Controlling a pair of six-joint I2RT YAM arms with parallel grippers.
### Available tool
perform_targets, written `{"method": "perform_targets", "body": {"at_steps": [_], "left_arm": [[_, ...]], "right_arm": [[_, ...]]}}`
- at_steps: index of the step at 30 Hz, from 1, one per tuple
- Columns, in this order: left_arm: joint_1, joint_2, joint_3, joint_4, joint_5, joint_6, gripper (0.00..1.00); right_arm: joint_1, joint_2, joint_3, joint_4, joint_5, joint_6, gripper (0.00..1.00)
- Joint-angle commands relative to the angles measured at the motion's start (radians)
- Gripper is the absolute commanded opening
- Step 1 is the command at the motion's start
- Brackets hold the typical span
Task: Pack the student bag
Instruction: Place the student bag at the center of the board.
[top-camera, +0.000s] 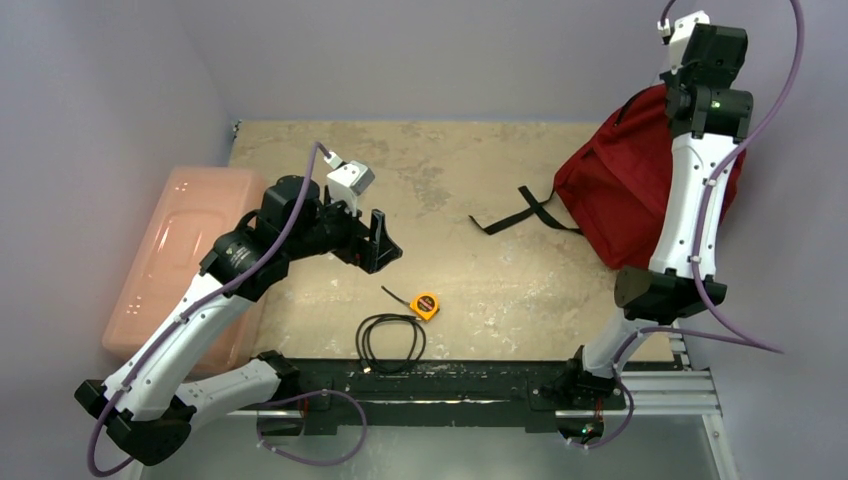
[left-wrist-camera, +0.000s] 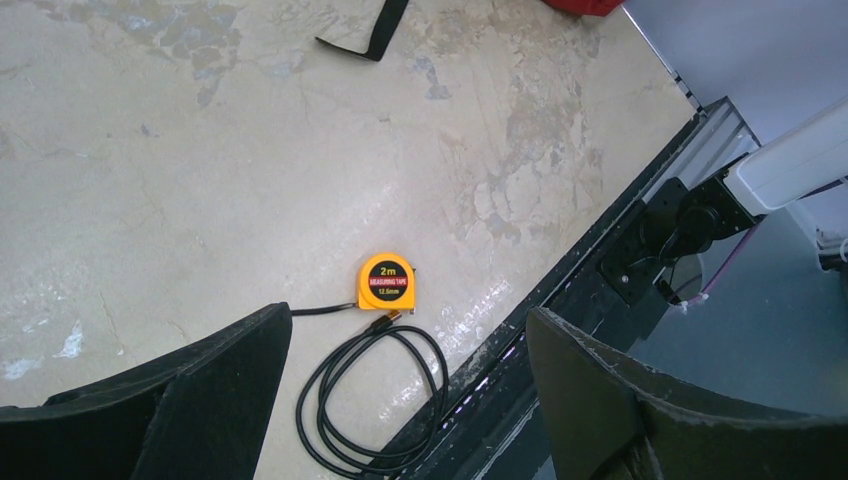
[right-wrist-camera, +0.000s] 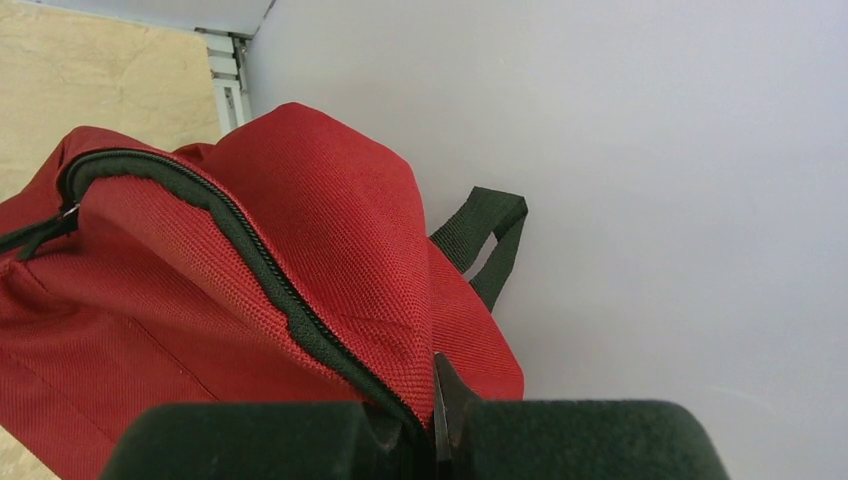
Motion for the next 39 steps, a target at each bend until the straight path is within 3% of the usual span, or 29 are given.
{"method": "perform_targets", "body": {"at_steps": [1, 8, 13, 16, 21, 24, 28, 32, 39], "left_arm": [[0.003, -0.001, 0.047, 0.005, 0.003, 0.021, 0.87], [0.003, -0.003, 0.041, 0.005, 0.001, 0.018, 0.87], [0.003, -0.012, 0.021, 0.022, 0.009, 0.006, 0.87], [0.003, -0.016, 0.008, 0.03, 0.012, -0.001, 0.87], [0.002, -0.013, -0.003, 0.045, 0.033, -0.019, 0.87], [0.003, -0.013, -0.007, 0.055, 0.043, -0.03, 0.87], [0.002, -0.024, -0.022, 0.067, 0.036, -0.041, 0.87], [0.003, -0.032, -0.036, 0.077, 0.031, -0.05, 0.87], [0.003, -0.036, -0.04, 0.082, 0.035, -0.054, 0.87]], "right_arm": [[-0.014, -0.054, 0.134, 0.311, 0.084, -0.06, 0.0], [-0.035, -0.065, 0.076, 0.309, 0.08, -0.043, 0.0], [-0.035, -0.095, -0.103, 0.286, 0.066, 0.056, 0.03], [-0.035, -0.148, -0.275, 0.353, 0.027, 0.094, 0.31], [-0.034, -0.196, -0.334, 0.373, -0.137, 0.17, 0.8], [-0.034, -0.2, -0.323, 0.367, -0.193, 0.252, 0.98], [-0.033, -0.216, -0.314, 0.367, -0.27, 0.326, 0.99], [-0.033, -0.316, -0.423, 0.465, -0.376, 0.412, 0.99], [-0.034, -0.435, -0.64, 0.656, -0.275, 0.663, 0.99]]}}
